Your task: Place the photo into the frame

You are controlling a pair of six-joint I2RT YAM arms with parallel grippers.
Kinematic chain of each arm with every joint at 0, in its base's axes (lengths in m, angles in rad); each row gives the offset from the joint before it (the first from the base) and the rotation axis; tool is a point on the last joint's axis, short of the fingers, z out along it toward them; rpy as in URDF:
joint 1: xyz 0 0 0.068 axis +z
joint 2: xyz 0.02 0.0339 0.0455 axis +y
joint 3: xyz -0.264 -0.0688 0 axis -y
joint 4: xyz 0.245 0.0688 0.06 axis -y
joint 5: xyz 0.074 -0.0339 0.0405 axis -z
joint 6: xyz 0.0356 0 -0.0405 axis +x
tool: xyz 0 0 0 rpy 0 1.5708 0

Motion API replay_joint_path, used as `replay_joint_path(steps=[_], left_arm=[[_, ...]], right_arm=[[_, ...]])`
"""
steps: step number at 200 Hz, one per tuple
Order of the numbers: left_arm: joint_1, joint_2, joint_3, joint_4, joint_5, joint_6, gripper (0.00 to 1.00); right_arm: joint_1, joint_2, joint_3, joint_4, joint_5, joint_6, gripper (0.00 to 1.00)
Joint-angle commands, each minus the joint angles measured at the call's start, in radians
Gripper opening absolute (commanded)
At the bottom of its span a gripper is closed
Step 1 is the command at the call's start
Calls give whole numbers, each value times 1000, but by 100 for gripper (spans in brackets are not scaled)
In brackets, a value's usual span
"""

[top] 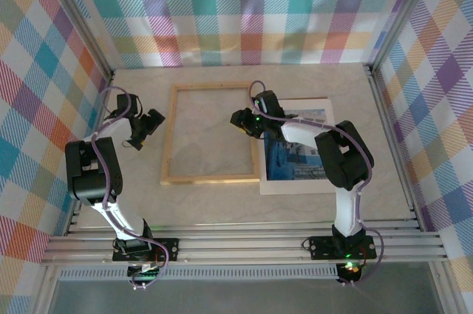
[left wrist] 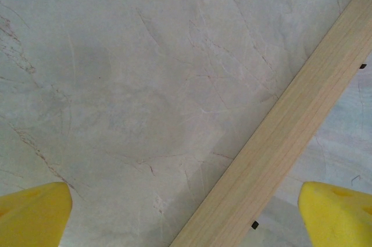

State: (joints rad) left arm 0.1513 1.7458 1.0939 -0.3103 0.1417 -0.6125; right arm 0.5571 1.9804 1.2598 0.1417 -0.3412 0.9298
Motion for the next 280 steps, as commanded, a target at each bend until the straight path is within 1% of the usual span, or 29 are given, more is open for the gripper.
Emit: replay_joint_path(steps=[1,46,96,126,143,176,218,246,280], left_arm=[[-8,6,13,0,14,13,100],[-3,-41,17,-16,-61,28,100],[14,-28,15,-10,-47,12,100],[23,-32,6,-1,-45,1,100],[27,-34,5,-1,-48,1,100],[26,-31,-4,5,-44,0,100],[27,-29,-7,9,-38,-2,100],[27,-31,-6,8,-34,0,100],[28,-29,-7,11,-29,2,100]], right_arm=[[7,6,49,-67,24,-58,47],[6,24,74,-114,50,-82,50],[0,22,94,-194,96,-131,52],[-7,18,83,-192,99,-130,53],[-8,21,81,-185,91,-124,51],[-11,8,52,-114,59,-75,39],[-14,10,71,-86,3,-30,13],[-17,15,79,-102,-7,-42,0],[-23,8,92,-133,-33,-93,0]])
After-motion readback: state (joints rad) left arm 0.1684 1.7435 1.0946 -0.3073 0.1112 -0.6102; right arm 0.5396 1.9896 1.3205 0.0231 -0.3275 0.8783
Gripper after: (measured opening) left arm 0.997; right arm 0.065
